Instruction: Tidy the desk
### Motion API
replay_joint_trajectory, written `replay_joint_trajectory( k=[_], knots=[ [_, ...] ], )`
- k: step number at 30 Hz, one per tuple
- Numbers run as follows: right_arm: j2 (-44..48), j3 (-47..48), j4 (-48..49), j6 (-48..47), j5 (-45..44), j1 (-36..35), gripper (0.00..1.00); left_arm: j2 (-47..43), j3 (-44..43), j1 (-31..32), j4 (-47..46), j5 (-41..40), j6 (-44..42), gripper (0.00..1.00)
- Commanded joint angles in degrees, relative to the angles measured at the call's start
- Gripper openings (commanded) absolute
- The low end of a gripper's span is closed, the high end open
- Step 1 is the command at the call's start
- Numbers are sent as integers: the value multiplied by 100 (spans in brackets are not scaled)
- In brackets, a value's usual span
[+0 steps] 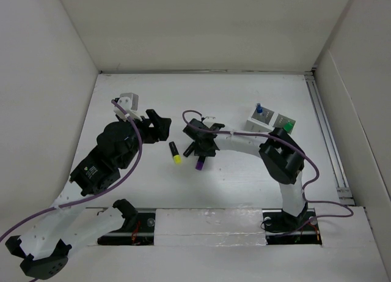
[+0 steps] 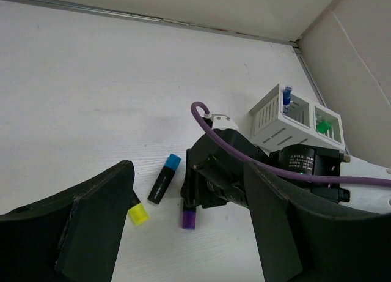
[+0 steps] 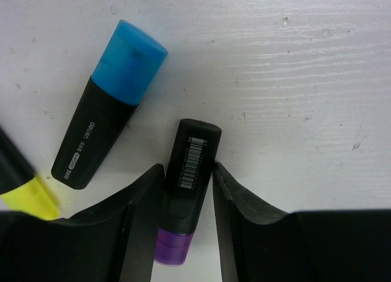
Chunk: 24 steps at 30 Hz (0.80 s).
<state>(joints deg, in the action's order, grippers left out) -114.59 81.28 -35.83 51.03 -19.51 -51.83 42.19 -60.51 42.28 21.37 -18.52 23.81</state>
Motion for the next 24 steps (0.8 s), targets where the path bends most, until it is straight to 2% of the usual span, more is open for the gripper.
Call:
replay_joint_trajectory(
  k=[1, 8, 12, 17, 24],
  knots=[
    [-90, -25, -169, 83, 62, -55, 42, -45, -110, -18, -124, -55, -87, 69],
    [-530, 372, -354, -180, -115, -2, 40, -45, -128, -18, -106, -72, -123, 69],
    [-451, 135, -257, -198, -79, 51, 13, -62, -128, -18, -89, -99, -123, 69],
    [372, -217, -134, -189, -264, 51, 2, -10, -136, -18, -141, -73, -105, 69],
    [1779, -287, -37, -462, -396, 226, 0, 236, -224, -18, -352, 112, -61, 69]
  ],
)
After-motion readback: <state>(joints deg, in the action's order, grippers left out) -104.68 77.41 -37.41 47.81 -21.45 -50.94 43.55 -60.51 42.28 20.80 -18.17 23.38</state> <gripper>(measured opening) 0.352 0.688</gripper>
